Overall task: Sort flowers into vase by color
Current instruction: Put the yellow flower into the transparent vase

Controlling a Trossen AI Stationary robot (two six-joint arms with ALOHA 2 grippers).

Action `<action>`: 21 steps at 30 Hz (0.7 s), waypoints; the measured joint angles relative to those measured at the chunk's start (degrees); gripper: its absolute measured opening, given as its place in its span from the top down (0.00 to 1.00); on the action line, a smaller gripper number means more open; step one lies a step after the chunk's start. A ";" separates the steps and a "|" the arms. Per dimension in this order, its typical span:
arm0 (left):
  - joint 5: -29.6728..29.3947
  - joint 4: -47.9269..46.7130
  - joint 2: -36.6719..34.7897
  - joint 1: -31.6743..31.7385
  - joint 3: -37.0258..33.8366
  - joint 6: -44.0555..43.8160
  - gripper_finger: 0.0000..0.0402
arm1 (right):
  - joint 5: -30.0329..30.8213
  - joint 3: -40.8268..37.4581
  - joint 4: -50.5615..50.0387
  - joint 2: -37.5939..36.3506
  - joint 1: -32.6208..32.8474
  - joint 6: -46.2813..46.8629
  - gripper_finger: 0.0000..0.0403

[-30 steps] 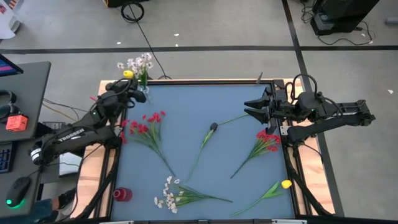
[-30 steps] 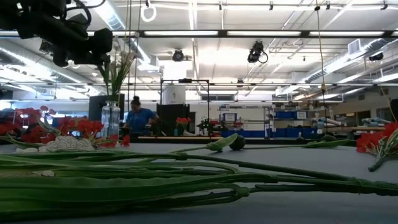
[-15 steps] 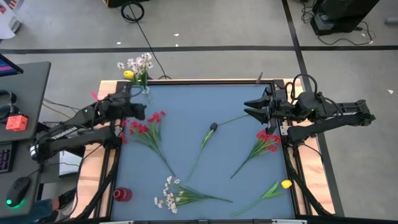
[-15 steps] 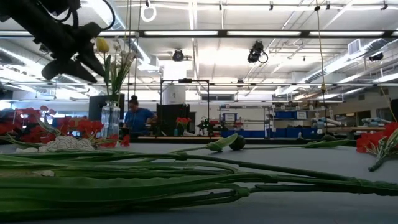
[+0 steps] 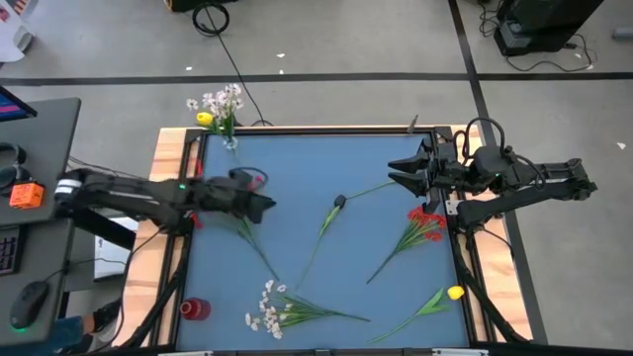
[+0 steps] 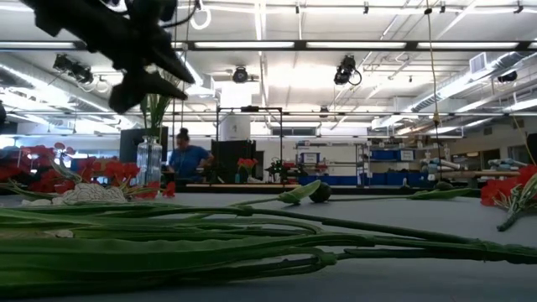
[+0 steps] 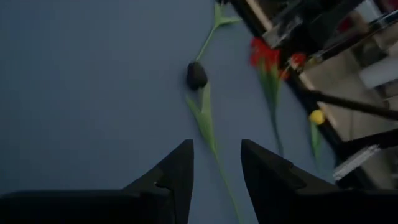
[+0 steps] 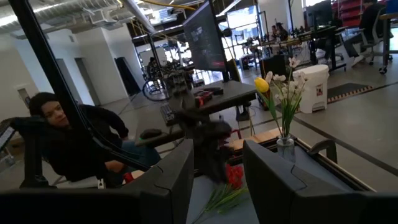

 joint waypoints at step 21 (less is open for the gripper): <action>-2.23 8.33 8.36 -7.44 0.77 -4.49 0.66 | 0.00 0.00 0.00 -0.01 -0.01 -0.01 0.63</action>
